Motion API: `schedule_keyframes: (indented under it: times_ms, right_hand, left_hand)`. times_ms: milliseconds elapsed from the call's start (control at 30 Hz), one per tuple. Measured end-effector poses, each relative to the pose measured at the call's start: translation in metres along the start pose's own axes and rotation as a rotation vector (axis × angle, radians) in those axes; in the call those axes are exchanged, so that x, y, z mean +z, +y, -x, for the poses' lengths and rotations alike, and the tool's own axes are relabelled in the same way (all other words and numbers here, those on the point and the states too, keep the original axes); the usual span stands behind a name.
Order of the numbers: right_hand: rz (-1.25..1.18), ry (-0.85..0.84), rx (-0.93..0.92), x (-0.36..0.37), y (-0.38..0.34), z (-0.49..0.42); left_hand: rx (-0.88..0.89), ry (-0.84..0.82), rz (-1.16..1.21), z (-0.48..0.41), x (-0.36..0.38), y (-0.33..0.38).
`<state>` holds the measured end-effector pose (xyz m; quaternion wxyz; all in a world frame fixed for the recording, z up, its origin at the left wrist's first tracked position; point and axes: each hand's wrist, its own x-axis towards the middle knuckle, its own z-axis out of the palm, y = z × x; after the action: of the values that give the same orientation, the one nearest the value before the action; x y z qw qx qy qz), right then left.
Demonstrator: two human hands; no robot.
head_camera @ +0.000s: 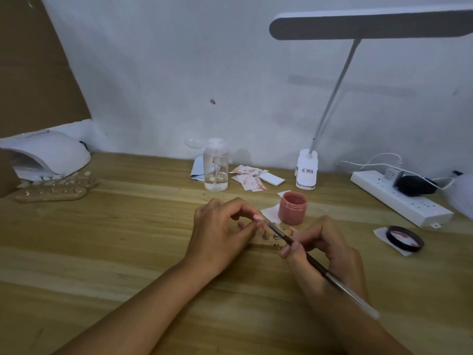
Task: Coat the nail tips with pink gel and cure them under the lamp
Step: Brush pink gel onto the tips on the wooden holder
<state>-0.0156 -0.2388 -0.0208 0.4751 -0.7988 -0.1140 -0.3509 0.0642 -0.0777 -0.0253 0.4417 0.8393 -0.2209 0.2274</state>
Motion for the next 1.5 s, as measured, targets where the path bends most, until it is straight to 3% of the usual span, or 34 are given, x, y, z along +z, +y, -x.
schedule_keyframes:
  times_ms: [167, 433, 767, 933, 1033, 1133, 1233, 1333, 1500]
  right_hand:
    - [-0.077, 0.135, 0.022, -0.005, 0.000, -0.008]
    - [-0.092, 0.102, 0.401, -0.022, 0.012, -0.049]
    - [0.149, -0.076, 0.542, -0.032, 0.034, -0.113]
    - [0.269, -0.290, 0.568, -0.019, 0.037, -0.121]
    - [0.371, -0.319, 0.587, -0.013, 0.037, -0.119]
    - [0.312, -0.140, 0.552, -0.020, 0.029, -0.109]
    - [0.086, 0.066, 0.445, -0.030, 0.016, -0.073]
    - [-0.079, 0.033, 0.292, -0.035, 0.007, -0.026]
    - [0.132, -0.061, 0.072, -0.038, 0.009, 0.001]
  left_hand:
    - [-0.058, 0.000, 0.060, -0.001, 0.002, -0.004]
    - [-0.109, -0.093, -0.034, -0.003, 0.003, -0.007]
    - [-0.156, -0.185, -0.180, -0.002, 0.008, -0.017]
    - [-0.168, -0.241, -0.351, -0.001, 0.008, -0.020]
    - [-0.151, -0.239, -0.337, 0.001, 0.007, -0.021]
    - [-0.131, -0.222, -0.279, 0.001, 0.006, -0.020]
    - [-0.118, -0.235, -0.231, 0.001, 0.004, -0.018]
    - [-0.106, -0.233, -0.204, 0.001, 0.004, -0.018]
    - [-0.104, -0.243, -0.209, 0.001, 0.003, -0.016]
